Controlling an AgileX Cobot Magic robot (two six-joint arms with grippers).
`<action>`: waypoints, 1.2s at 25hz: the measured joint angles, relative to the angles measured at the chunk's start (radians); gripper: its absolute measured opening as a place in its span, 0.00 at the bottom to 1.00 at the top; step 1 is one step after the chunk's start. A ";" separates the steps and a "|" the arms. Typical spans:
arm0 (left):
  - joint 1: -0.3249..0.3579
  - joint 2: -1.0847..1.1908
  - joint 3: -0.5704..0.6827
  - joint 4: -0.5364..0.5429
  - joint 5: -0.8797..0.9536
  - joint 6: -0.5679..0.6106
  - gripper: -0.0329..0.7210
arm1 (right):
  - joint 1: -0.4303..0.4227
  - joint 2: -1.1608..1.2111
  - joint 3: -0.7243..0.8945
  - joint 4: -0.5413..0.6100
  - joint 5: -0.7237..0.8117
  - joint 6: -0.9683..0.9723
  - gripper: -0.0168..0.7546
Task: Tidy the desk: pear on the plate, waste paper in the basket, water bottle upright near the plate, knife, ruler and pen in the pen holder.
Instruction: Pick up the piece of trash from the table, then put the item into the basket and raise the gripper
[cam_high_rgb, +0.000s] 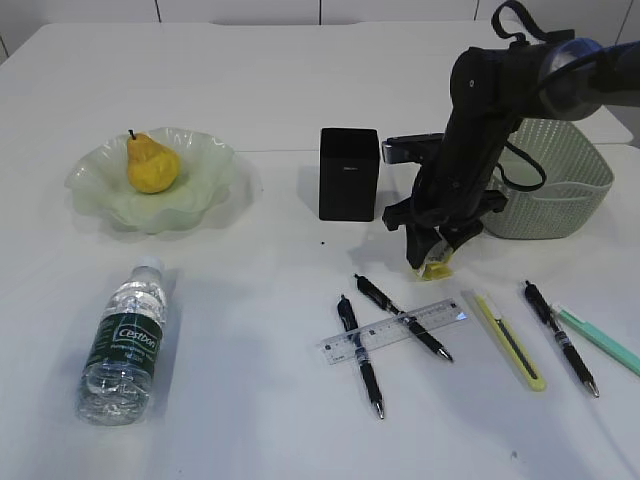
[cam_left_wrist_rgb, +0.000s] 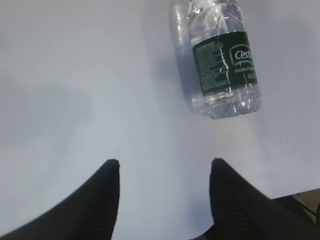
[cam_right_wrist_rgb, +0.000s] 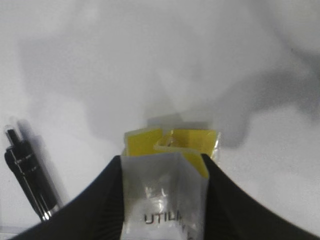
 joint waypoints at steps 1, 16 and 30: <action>0.000 0.000 0.000 0.000 -0.001 0.000 0.58 | 0.000 0.000 0.000 0.000 0.000 0.002 0.36; 0.000 0.000 0.000 0.000 -0.009 0.000 0.58 | 0.000 -0.001 -0.198 -0.002 0.123 0.019 0.18; 0.000 0.000 0.000 0.000 -0.028 0.000 0.58 | -0.238 -0.078 -0.259 -0.004 0.126 0.050 0.17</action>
